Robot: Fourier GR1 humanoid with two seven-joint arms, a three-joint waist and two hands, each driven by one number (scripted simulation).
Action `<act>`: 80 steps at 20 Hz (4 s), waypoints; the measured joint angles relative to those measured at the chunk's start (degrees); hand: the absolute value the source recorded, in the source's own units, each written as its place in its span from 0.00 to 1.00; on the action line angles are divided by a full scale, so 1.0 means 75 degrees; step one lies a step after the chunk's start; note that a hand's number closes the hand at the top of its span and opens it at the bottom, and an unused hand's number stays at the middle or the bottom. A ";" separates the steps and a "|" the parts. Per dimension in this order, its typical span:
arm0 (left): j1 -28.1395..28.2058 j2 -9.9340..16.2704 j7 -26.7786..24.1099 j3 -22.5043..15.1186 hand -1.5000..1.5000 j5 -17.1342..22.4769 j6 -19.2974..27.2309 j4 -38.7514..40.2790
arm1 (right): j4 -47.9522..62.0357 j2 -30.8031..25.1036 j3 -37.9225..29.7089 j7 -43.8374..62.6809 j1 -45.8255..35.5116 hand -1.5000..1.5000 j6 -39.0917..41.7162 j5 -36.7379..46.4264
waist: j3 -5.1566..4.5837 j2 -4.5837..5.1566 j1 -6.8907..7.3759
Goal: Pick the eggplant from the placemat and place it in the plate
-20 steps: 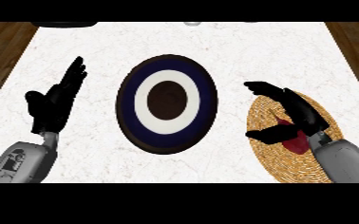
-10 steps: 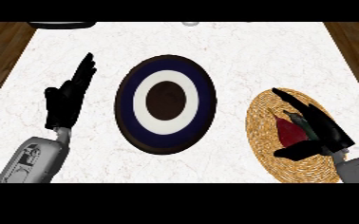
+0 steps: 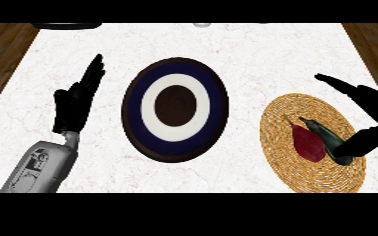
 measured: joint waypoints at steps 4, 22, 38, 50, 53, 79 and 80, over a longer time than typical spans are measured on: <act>0.0188 0.0043 0.0062 0.0025 0.50 -0.0037 -0.0074 -0.0261 | 0.0075 -0.0465 -0.0009 0.0902 -0.0600 0.00 0.1288 -0.0218 | 0.0002 -0.0006 0.0063; 0.0168 -0.0352 0.0240 0.0587 0.50 -0.0562 -0.0483 -0.0320 | 0.1844 0.0749 0.0217 0.1025 -0.1321 0.00 0.2929 0.1847 | 0.0017 0.0009 0.0025; 0.0357 -0.0839 0.0263 0.0977 0.50 -0.1087 -0.0824 -0.0464 | 0.3927 0.1673 0.0131 -0.0542 -0.1195 0.00 0.2440 0.4117 | 0.0014 0.0000 0.0029; 0.0324 -0.1067 0.0429 0.1253 0.50 -0.1366 -0.1078 -0.0607 | 0.5076 0.1998 -0.0393 -0.1858 -0.1614 1.00 0.1182 0.5263 | -0.0037 -0.0049 0.0056; 0.0176 -0.1126 0.0575 0.1302 0.50 -0.1448 -0.1080 -0.0589 | 0.5315 0.2152 -0.0550 -0.1943 -0.1711 1.00 0.0847 0.5442 | -0.0060 -0.0060 0.0039; 0.0520 -0.1107 0.0446 0.1541 0.50 -0.1486 -0.1164 -0.0642 | -0.3570 0.5232 -0.0597 0.1474 0.2011 1.00 -0.3420 0.5431 | -0.0004 -0.0082 -0.0251; 0.0398 -0.1133 0.0420 0.1537 0.50 -0.1519 -0.1163 -0.0529 | -0.3746 0.5363 -0.0432 0.1657 0.1944 1.00 -0.3329 0.5500 | -0.0001 -0.0066 -0.0213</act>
